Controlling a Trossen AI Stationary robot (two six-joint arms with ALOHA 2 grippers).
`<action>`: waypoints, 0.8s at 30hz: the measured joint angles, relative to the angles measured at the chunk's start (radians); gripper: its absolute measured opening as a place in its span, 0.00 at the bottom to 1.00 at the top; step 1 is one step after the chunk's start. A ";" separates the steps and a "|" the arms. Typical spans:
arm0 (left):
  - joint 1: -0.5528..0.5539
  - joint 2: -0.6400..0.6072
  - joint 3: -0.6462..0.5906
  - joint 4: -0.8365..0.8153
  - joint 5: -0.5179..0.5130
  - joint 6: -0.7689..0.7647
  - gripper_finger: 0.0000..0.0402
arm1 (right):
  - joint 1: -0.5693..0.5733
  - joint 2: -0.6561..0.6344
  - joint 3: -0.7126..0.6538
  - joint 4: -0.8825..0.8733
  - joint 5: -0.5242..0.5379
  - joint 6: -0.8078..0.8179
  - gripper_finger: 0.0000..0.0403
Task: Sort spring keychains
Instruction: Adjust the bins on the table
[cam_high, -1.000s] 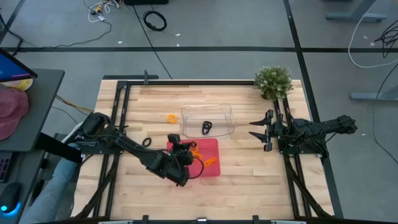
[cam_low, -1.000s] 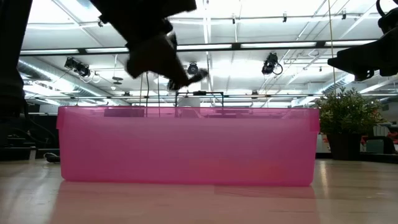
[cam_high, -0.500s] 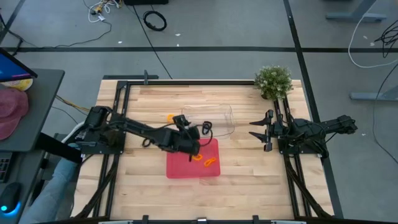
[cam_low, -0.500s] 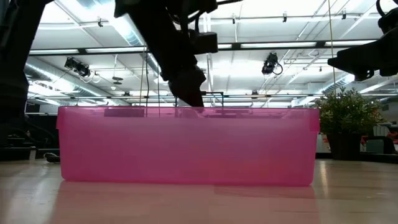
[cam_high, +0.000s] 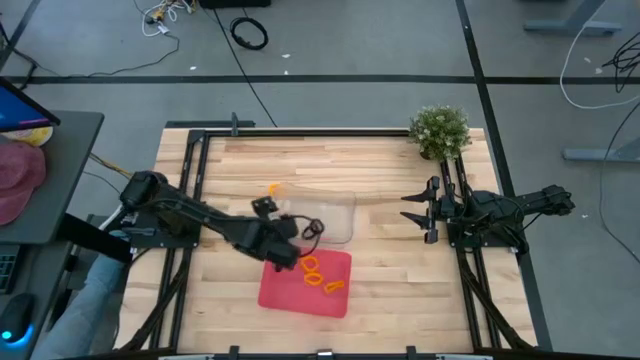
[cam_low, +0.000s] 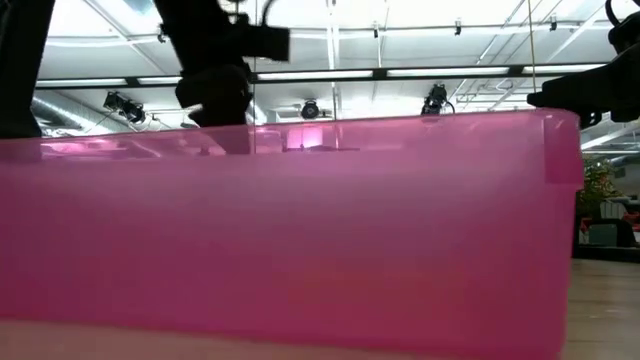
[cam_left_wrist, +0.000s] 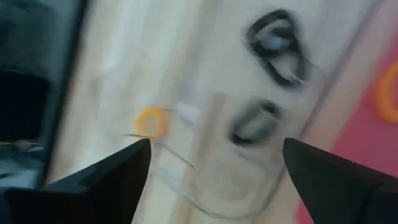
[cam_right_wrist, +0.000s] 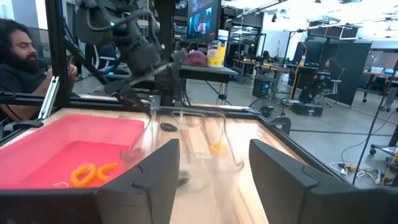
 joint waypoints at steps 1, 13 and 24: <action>-0.018 -0.008 -0.001 -0.025 -0.042 -0.028 0.90 | 0.000 0.000 0.000 0.000 0.000 0.000 0.49; -0.151 -0.088 0.009 -0.072 0.264 -0.166 0.87 | 0.000 0.000 0.000 0.000 0.000 0.000 0.49; -0.258 -0.036 0.007 0.258 0.352 0.023 0.87 | 0.000 0.000 0.000 -0.001 0.000 0.000 0.49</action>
